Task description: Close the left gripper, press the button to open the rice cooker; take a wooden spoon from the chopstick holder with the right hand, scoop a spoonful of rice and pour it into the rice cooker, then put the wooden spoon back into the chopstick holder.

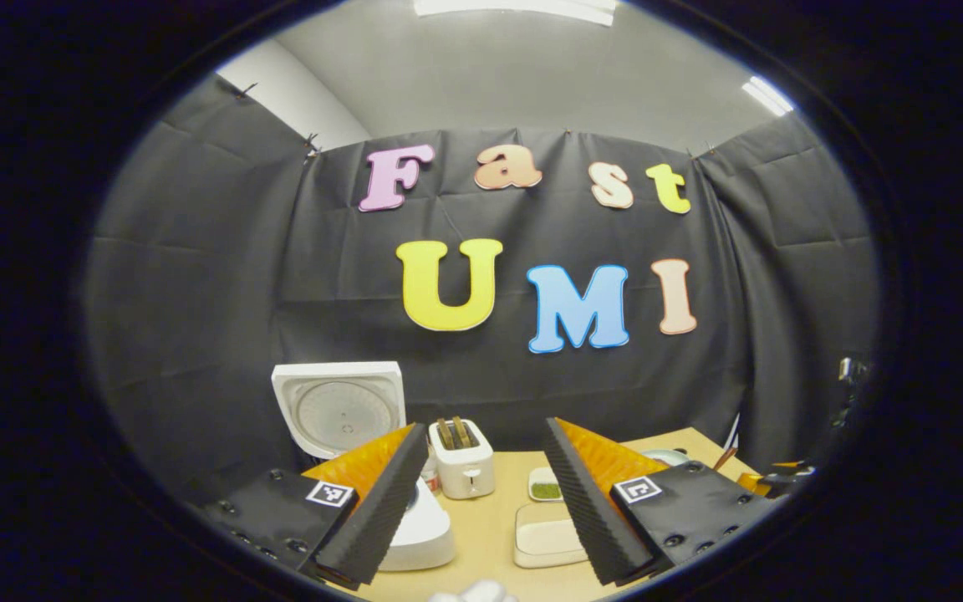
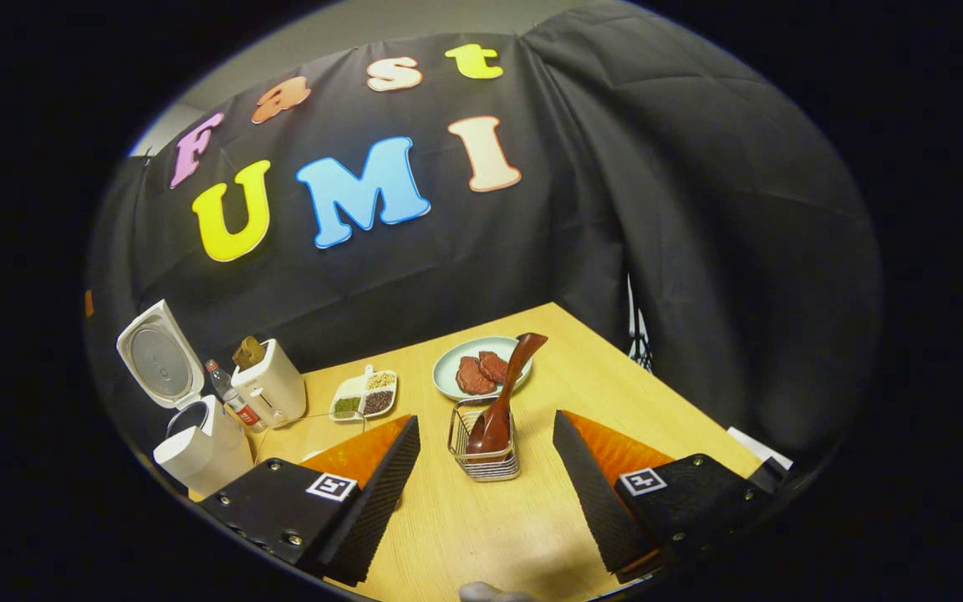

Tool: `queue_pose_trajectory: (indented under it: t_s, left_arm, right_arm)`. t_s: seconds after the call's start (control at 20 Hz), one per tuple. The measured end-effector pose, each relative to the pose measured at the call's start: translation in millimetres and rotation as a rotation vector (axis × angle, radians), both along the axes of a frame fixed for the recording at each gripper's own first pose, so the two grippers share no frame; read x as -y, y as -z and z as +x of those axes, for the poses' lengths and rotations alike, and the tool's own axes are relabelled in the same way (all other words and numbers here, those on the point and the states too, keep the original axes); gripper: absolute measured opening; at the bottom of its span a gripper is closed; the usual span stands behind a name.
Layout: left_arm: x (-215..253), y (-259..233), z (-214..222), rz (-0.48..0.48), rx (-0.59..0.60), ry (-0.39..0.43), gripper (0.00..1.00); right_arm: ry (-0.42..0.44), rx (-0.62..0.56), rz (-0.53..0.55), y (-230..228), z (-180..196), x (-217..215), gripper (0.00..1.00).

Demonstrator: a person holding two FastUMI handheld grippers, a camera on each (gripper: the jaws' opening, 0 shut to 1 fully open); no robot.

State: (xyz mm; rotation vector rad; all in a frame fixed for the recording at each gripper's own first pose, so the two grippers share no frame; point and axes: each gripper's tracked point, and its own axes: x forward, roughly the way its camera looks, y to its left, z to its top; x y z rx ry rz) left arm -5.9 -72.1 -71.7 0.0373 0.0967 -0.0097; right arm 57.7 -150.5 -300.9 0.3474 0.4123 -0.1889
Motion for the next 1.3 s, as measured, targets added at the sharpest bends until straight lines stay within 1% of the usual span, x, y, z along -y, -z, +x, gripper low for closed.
queue_pose_trajectory:
  t_s: [0.05,0.15,0.3,0.45,0.6,0.7,0.85,0.9,1.05,1.15,1.2,1.25,1.3]
  left_arm:
    - [4.8,2.3,1.7,-0.010,-0.011,-0.001,0.99]
    - [8.1,8.1,5.3,0.008,-0.038,-0.023,0.99]
    - [14.6,15.2,12.0,0.028,-0.049,-0.046,0.99]
    - [17.1,32.0,18.4,0.058,-0.085,-0.068,0.99]
    - [19.9,42.7,26.2,0.082,-0.096,-0.097,0.99]
    - [26.7,50.3,31.8,0.092,-0.109,-0.102,0.99]
    - [36.2,49.4,40.2,0.108,-0.106,-0.094,0.99]
    - [39.0,46.3,43.0,0.121,-0.096,-0.091,0.98]
    - [41.0,40.7,49.5,0.150,-0.076,-0.085,0.99]
    - [39.0,37.6,52.7,0.161,-0.067,-0.084,0.99]
    - [38.8,37.2,52.9,0.161,-0.061,-0.084,0.99]
    - [38.5,36.9,54.2,0.162,-0.056,-0.081,0.98]
    - [35.5,41.2,54.7,0.166,-0.062,-0.082,0.98]
  right_arm:
    - [0.006,-0.005,0.014,8.9,11.9,7.8,0.98]
    - [0.025,-0.010,0.028,26.1,37.8,23.5,0.98]
    - [0.046,-0.016,0.107,45.6,77.2,35.7,0.98]
    - [0.037,-0.027,0.114,62.7,111.5,40.1,0.98]
    - [0.017,-0.045,0.154,77.8,136.9,37.4,0.98]
    - [0.007,-0.053,0.183,83.4,152.3,34.7,0.98]
    - [-0.001,-0.052,0.211,84.6,165.5,34.7,0.97]
    - [0.006,-0.055,0.217,84.3,166.7,37.2,0.97]
    - [0.013,-0.054,0.237,83.9,170.4,40.4,0.97]
    - [0.003,-0.057,0.261,82.9,170.4,37.8,0.97]
    - [0.005,-0.069,0.277,86.7,171.9,37.6,0.82]
    - [-0.010,-0.074,0.304,86.5,175.0,31.9,0.67]
    - [-0.003,-0.082,0.310,84.4,170.6,33.4,0.57]
